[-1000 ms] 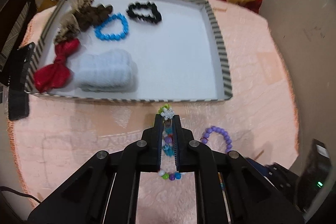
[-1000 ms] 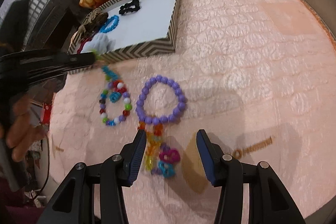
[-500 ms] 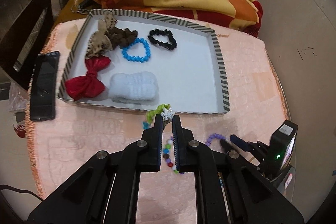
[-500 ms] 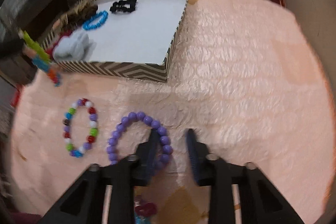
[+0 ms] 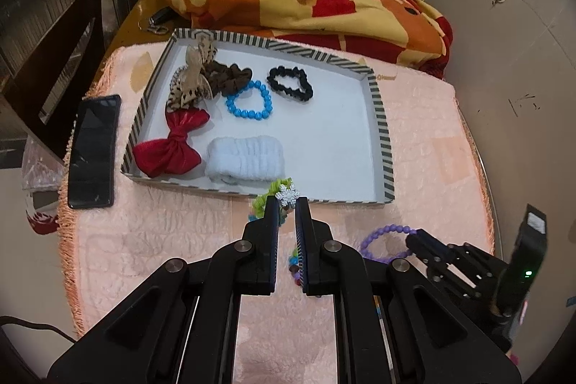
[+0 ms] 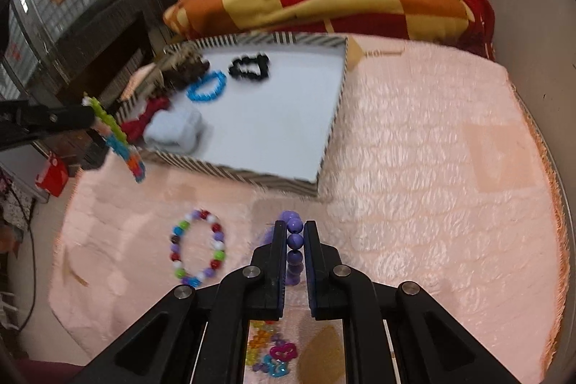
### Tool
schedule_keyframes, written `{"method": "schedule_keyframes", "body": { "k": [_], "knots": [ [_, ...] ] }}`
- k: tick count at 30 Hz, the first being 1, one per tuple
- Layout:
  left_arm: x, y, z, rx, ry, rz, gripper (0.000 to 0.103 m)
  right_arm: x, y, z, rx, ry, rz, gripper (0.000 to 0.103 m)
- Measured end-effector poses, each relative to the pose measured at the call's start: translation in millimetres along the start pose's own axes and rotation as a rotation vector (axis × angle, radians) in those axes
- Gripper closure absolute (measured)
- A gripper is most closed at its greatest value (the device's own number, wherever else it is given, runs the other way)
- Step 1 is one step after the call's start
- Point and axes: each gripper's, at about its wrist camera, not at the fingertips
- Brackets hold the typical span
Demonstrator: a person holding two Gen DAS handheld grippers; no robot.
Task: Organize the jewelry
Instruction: 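Carry both bead strands into the tray and open both tools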
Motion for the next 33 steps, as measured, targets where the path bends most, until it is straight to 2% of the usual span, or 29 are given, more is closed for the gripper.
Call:
{"method": "schedule_keyframes", "body": {
  "k": [7,13,23,33],
  "knots": [
    [8,-9,12,0.028,0.027,0.010,0.095,-4,-22,20,0.056,-0.010,0.002,0.095],
    [18,-9,23,0.039,0.057,0.017,0.095,-5,-25,40,0.077,-0.014,0.020,0.095],
    [29,8,40,0.031,0.093,0.019,0.095,-10,-13,71,0.085,-0.045,0.020,0.095],
    [39,29,55,0.004,0.121,0.013,0.095,-6,10,88,0.056,-0.035,0.030,0.095]
  ]
}}
Point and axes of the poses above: each gripper's, at about its wrist camera, not at the fingertips, and y roughly the way its jaws point, x to its right, z to its top, and after that the axes turned 5 degrees about x, right-handed
